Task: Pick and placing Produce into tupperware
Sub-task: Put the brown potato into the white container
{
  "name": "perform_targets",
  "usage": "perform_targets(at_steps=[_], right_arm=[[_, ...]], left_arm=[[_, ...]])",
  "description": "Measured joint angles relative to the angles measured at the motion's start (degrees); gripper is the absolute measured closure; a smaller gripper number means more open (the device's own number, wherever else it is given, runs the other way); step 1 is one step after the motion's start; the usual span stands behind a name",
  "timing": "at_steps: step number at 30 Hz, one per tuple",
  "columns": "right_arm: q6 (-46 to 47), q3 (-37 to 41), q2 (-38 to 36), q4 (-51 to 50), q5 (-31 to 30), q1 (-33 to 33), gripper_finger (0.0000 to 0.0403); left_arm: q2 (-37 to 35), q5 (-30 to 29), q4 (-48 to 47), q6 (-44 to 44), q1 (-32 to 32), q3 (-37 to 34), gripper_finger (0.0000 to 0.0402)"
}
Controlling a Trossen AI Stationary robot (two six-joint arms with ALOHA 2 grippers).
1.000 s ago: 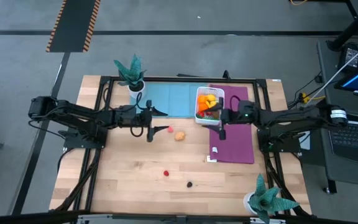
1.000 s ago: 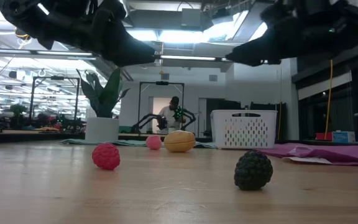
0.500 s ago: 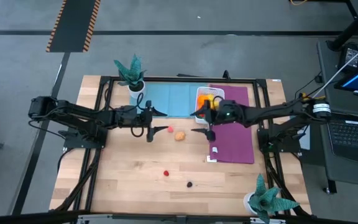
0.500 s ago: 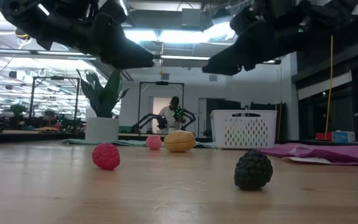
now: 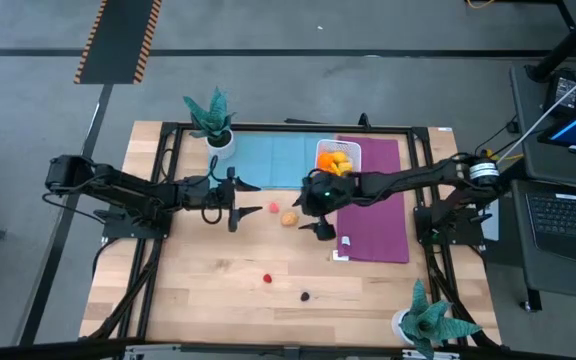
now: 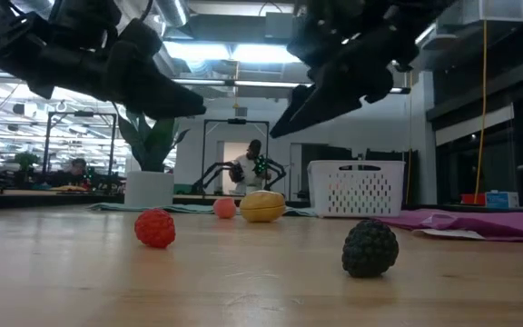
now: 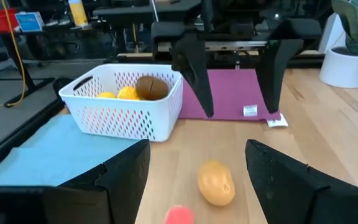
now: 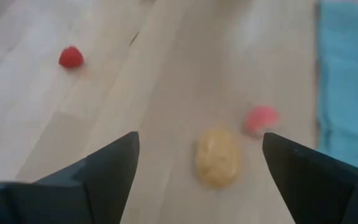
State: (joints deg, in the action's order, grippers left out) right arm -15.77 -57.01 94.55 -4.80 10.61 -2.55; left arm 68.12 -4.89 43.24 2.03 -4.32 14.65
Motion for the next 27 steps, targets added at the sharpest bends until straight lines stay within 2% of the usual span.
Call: perform_targets(at_steps=[5, 12, 20, 27], right_arm=[[-1.4, -6.6, 6.9, -7.2, 0.0, 0.2, 0.0064], [-2.8, -13.0, 13.9, -11.1, -1.3, 0.2, 0.0063], [-2.9, -13.9, 17.7, -12.0, -2.4, 0.0, 0.0063], [-2.9, -13.9, 20.4, -10.8, -6.5, 0.0, 0.0063]], left_arm=[[0.0, 0.1, 0.0, -0.1, 0.0, -0.7, 0.0145], [0.0, 0.1, -0.3, -0.2, 0.0, -0.7, 0.0145], [0.0, 0.1, -0.3, -0.4, 0.7, -0.7, 0.0145], [0.0, 0.1, -0.3, -0.4, 2.7, -0.7, 0.0145]])
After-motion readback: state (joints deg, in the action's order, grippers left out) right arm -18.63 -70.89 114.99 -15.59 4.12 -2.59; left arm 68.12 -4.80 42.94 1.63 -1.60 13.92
